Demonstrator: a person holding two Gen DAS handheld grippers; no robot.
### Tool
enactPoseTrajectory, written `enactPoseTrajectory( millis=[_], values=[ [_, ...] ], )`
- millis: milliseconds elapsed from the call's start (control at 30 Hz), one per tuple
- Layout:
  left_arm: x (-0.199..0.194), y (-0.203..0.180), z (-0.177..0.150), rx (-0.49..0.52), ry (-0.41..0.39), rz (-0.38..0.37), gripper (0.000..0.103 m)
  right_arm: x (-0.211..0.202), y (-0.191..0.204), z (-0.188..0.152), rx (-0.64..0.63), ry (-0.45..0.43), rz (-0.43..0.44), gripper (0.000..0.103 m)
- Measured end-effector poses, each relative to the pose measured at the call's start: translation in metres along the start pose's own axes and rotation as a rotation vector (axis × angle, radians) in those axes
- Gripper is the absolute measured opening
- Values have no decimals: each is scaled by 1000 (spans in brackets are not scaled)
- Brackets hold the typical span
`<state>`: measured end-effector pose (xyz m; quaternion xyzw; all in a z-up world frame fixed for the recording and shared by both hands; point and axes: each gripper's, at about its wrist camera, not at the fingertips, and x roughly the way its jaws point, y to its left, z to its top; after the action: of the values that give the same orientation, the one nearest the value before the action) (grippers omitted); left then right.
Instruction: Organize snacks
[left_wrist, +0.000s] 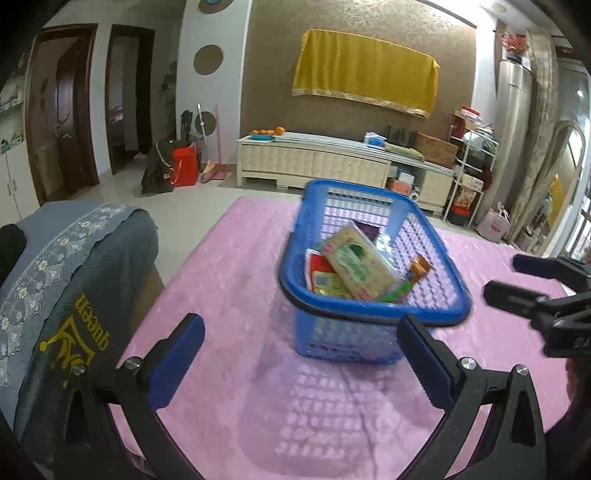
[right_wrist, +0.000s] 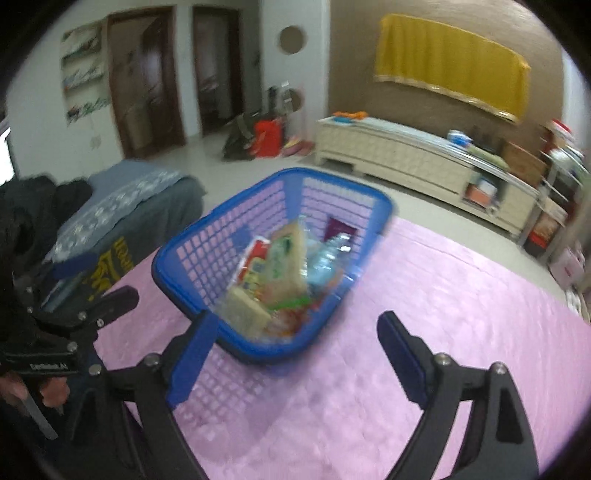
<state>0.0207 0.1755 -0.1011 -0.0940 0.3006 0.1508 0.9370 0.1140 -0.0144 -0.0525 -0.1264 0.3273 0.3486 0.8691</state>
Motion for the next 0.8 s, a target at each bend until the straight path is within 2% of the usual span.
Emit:
enactPoseTrajectory(
  millis=[33, 167, 333, 467, 633, 800],
  values=[
    [-5, -7, -2, 2, -6, -11, 103, -6, -3, -3, 18, -10, -13, 103],
    [-22, -30, -4, 17, -18, -63, 103, -40, -15, -20, 89, -48, -74, 103],
    [-59, -63, 3, 83, -82, -98, 103, -90, -29, -30, 163, -98, -144, 103],
    [-85, -87, 12, 109, -92, -173, 103, -120, -33, -32, 200, -110, -190, 103],
    [-116, -107, 22, 143, -137, -192, 103, -161, -32, -31, 210, -185, -206, 103],
    [-138, -118, 27, 166, -186, -208, 103, -184, -29, -35, 216, -219, -213, 103]
  ],
)
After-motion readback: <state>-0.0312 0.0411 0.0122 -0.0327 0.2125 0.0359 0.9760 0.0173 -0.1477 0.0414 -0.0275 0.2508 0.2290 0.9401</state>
